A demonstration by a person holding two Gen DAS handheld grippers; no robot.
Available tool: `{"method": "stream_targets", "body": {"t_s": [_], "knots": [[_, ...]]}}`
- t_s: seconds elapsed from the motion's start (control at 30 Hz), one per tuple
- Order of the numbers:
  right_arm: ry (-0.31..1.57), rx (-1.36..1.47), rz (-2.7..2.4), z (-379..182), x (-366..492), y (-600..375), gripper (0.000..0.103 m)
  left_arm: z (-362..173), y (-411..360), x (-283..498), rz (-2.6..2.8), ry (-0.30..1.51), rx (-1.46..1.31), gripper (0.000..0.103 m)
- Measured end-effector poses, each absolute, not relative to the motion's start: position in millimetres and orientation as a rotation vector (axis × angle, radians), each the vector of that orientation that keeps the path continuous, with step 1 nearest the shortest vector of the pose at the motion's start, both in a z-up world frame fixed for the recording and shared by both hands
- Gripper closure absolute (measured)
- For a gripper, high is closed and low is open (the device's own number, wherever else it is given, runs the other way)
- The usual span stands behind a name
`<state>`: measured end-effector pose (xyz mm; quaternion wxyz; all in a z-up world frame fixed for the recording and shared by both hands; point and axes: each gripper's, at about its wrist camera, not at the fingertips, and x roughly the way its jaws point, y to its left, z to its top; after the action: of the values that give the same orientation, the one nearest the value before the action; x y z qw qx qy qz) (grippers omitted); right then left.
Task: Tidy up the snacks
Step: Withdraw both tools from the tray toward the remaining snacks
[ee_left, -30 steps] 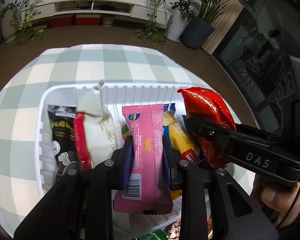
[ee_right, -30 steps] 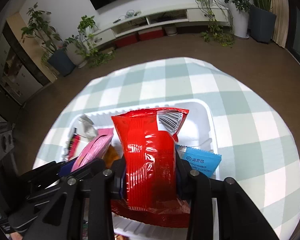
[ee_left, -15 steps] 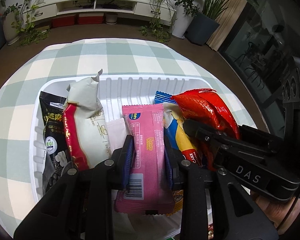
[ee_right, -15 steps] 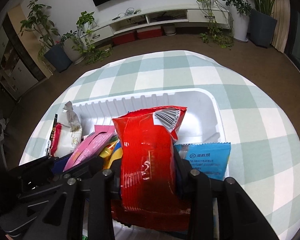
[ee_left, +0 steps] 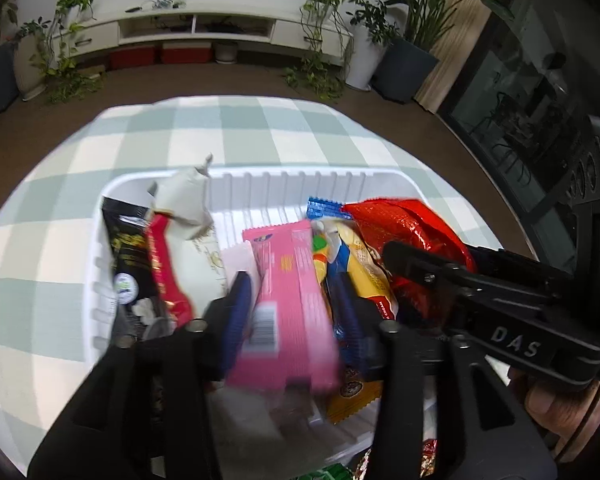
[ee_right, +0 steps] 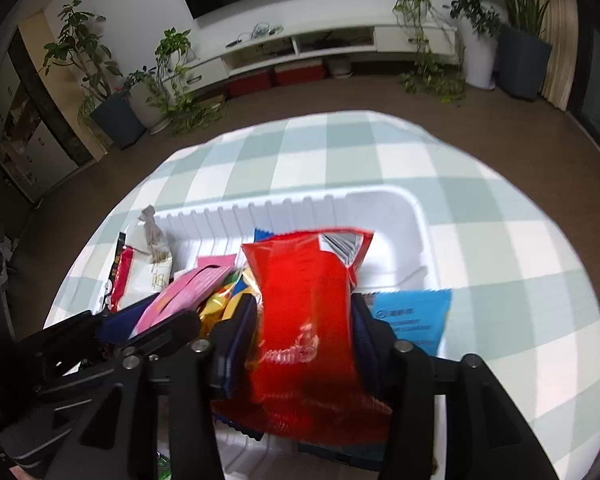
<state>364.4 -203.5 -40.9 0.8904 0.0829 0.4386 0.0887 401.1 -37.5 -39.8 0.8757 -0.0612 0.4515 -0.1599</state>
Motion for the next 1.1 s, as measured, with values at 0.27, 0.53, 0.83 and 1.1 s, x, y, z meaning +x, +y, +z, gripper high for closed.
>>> {"method": "stream_targets", "body": {"t_s": [0.27, 0.53, 0.83, 1.1], "knots": [[0.845, 0.192, 0.193, -14.2, 341.1, -211.0, 0.036, -4.6, -33.9, 373.1, -0.352, 0.87, -0.106, 0.032], [0.764, 0.261, 0.245, 13.4, 287.4, -215.7, 0.026, 33.1, -18.8, 314.4, -0.351, 0.785, -0.104, 0.01], [0.686, 0.298, 0.305, 21.8, 204.1, -212.0, 0.013, 75.0, 12.3, 226.3, -0.357, 0.657, -0.101, 0.0], [0.697, 0.323, 0.306, -4.2, 131.0, -214.8, 0.01, 60.2, 67.0, 148.5, -0.241, 0.668, -0.087, 0.0]]}}
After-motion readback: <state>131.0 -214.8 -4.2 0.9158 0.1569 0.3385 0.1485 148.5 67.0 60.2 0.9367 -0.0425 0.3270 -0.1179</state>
